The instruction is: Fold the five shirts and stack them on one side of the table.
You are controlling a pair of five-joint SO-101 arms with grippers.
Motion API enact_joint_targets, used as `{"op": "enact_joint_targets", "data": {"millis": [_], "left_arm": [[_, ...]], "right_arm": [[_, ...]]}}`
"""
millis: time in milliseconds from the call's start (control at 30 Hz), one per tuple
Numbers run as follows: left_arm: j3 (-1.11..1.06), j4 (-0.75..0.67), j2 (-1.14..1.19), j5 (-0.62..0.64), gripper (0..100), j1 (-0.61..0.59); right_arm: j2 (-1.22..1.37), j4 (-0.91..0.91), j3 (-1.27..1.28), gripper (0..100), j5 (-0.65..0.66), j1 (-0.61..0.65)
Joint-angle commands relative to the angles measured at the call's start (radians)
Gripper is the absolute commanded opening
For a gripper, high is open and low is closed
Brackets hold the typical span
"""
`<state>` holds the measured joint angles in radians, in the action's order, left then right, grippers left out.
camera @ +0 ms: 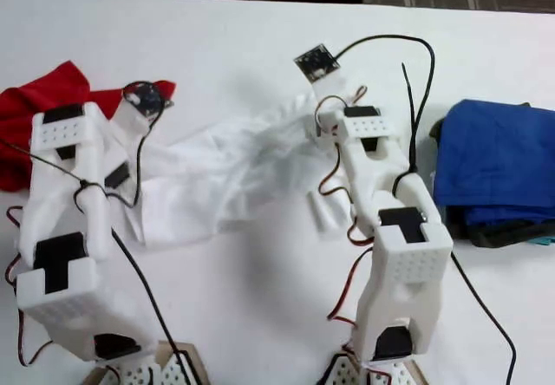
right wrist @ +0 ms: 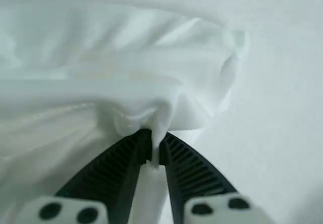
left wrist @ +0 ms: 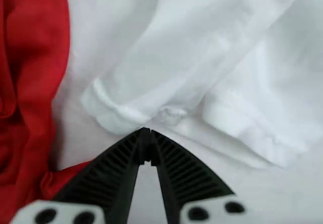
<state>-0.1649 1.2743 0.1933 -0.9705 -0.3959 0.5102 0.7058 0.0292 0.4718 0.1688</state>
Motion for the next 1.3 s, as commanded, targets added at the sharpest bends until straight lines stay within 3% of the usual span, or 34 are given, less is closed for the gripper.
{"op": "enact_joint_targets", "data": {"millis": [0, 200, 467, 767, 1033, 1267], "left_arm": [[0.107, 0.071, -0.052, -0.006, 3, -0.012], [0.127, 0.081, -0.046, 0.038, 3, -0.011], [0.122, 0.051, -0.040, 0.077, 21, 0.029], [0.124, -0.002, 0.101, 0.077, 19, 0.032], [0.147, 0.002, 0.115, 0.077, 2, 0.031], [0.197, 0.040, 0.115, 0.078, 3, 0.028]], "right_arm": [[-0.002, -0.016, -0.029, 2.1, -0.005, 0.007], [-0.002, -0.016, -0.029, 2.1, -0.003, 0.007], [-0.002, -0.016, -0.029, 2.1, 0.000, 0.007], [-0.002, -0.016, -0.029, 2.1, 0.002, 0.007], [-0.001, -0.016, -0.029, 2.1, 0.002, 0.007], [-0.001, -0.016, -0.029, 2.1, 0.002, 0.007]]}}
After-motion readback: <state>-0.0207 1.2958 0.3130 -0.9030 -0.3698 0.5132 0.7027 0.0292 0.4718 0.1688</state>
